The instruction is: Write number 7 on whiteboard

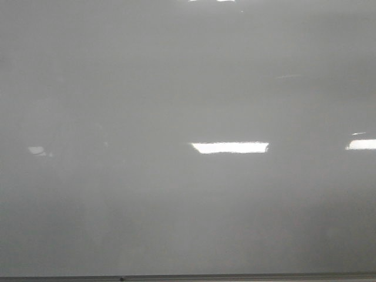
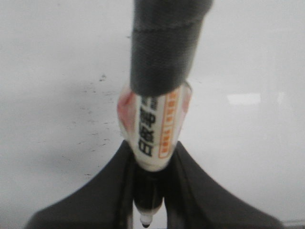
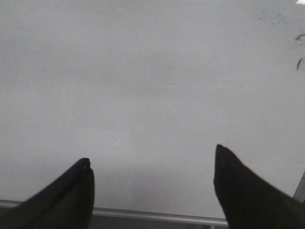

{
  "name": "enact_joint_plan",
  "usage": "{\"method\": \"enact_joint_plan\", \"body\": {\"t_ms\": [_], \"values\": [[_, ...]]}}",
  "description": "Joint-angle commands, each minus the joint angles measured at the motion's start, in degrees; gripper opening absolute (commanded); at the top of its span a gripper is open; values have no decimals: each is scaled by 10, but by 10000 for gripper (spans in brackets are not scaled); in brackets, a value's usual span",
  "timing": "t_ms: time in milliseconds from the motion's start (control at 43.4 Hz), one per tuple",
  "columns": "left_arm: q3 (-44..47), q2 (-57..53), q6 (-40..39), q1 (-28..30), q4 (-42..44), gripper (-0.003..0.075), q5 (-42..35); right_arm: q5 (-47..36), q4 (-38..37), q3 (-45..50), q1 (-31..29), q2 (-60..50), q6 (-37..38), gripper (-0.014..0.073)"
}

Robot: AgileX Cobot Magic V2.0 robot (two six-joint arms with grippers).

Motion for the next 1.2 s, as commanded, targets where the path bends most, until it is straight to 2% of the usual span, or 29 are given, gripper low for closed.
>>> {"method": "enact_joint_plan", "body": {"t_ms": [0,138,369,484,622,761,830,991,1175], "values": [[-48,-25,62,-33,-21,-20,45,26,10,-50,-3,0,-5,542],[-87,-19,165,-90,-74,-20,118,69,14,-78,-2,11,-7,542],[-104,12,328,-194,-182,-20,170,94,55,-94,-1,45,-52,542],[-104,32,334,-259,-186,-20,169,100,106,-96,-1,70,-108,542],[-104,55,382,-327,-186,-20,166,106,185,-96,9,102,-242,542],[-104,72,397,-383,-185,-20,147,121,251,-96,66,130,-399,542],[-104,78,399,-402,-185,-20,142,129,268,-96,105,145,-449,542],[-104,83,406,-433,-185,-20,140,126,275,-96,202,179,-494,542],[-104,83,406,-450,-185,-20,140,75,286,-96,295,208,-503,542]]}}
